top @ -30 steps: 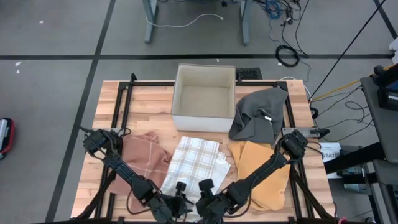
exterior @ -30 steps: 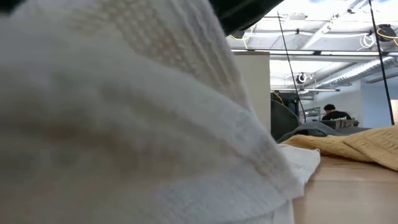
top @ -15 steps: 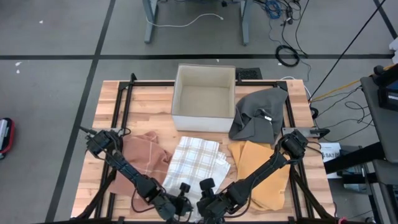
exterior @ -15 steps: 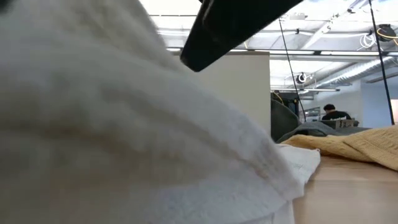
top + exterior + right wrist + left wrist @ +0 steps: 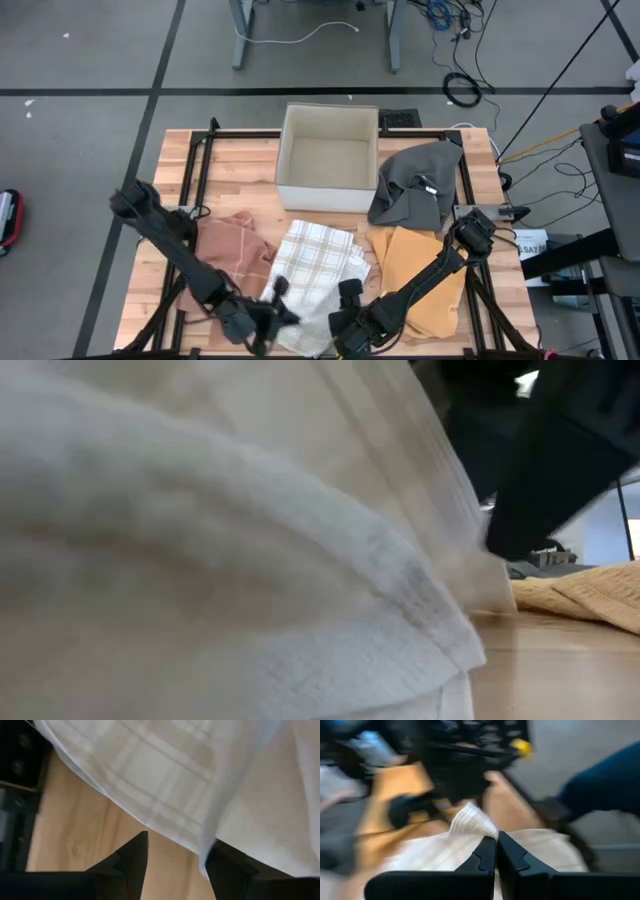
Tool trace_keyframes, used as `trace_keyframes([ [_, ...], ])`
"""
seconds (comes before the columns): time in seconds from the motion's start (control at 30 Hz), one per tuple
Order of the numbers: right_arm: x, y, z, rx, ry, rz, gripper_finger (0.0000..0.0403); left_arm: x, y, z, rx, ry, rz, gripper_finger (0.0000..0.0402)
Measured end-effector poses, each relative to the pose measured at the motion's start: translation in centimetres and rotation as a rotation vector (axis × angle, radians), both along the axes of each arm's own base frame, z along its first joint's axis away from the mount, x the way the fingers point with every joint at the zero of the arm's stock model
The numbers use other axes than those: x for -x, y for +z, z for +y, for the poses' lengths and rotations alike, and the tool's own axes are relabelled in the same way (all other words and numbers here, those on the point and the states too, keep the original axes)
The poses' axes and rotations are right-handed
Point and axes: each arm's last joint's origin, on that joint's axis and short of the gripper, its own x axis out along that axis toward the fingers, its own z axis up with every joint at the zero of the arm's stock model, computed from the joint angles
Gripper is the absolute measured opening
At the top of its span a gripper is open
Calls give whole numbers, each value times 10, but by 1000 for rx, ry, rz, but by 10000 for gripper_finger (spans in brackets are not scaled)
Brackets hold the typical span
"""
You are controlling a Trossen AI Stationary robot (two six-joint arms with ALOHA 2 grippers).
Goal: Fold towel
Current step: Fold the white patterned towel
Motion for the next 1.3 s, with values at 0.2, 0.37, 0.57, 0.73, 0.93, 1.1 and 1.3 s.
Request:
trace_keyframes([
  [0.2, 12, 11, 5, 40, -22, -27, 171, 32, 47, 33, -91, 237, -90, 1],
  [0.37, 8, 12, 15, -13, 40, -94, 171, 47, 58, 54, -169, 418, -116, 1],
  [0.57, -1, 15, 20, -44, 93, -180, 171, 48, 49, 68, -213, 532, -71, 1],
  [0.73, -19, 15, 28, -149, 182, -300, 171, 45, 47, 76, -231, 580, -58, 0],
  [0.93, -44, -13, 17, -193, 186, -291, 171, 44, 47, 78, -245, 594, -65, 0],
  [1.1, -57, -27, 1, -255, 191, -225, 171, 44, 46, 80, -264, 595, -60, 0],
  [1.3, -71, -37, -23, -341, 230, -141, 171, 44, 46, 80, -269, 590, -50, 0],
])
